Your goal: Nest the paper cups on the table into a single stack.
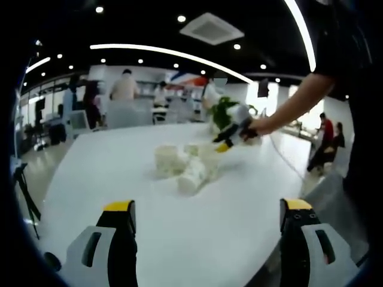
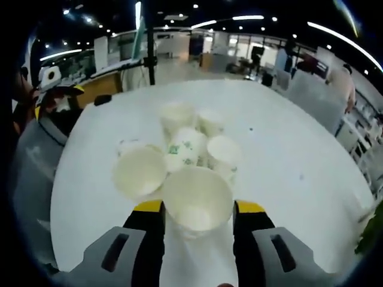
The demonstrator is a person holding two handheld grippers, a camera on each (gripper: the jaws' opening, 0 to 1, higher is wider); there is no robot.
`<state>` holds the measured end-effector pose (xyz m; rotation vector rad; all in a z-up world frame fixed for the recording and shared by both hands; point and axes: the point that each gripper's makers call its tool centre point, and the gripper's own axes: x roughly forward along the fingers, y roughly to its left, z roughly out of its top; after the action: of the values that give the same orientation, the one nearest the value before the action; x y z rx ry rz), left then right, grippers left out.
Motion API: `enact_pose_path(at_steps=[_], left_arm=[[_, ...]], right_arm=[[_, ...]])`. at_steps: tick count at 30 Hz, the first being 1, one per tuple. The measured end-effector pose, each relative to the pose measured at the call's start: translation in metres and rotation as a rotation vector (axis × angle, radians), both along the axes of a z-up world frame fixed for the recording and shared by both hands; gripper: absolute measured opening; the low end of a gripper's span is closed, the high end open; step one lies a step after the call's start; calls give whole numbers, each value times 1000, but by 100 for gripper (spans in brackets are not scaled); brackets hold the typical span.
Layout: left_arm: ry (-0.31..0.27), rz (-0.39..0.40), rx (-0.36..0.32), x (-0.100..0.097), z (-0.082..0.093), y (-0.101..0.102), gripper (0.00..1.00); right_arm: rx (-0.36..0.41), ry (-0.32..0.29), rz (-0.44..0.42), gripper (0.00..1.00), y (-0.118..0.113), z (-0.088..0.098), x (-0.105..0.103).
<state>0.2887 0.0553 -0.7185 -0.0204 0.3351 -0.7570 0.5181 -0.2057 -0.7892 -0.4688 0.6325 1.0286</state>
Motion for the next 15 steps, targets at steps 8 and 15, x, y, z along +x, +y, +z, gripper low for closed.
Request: enact_pose_path(at_steps=[8, 15], left_arm=[[-8, -19, -7, 0, 3, -4, 98], [-4, -34, -8, -1, 2, -10, 98]], right_arm=[[0, -1, -24, 41, -11, 4, -8], [0, -5, -42, 41, -18, 8, -14]])
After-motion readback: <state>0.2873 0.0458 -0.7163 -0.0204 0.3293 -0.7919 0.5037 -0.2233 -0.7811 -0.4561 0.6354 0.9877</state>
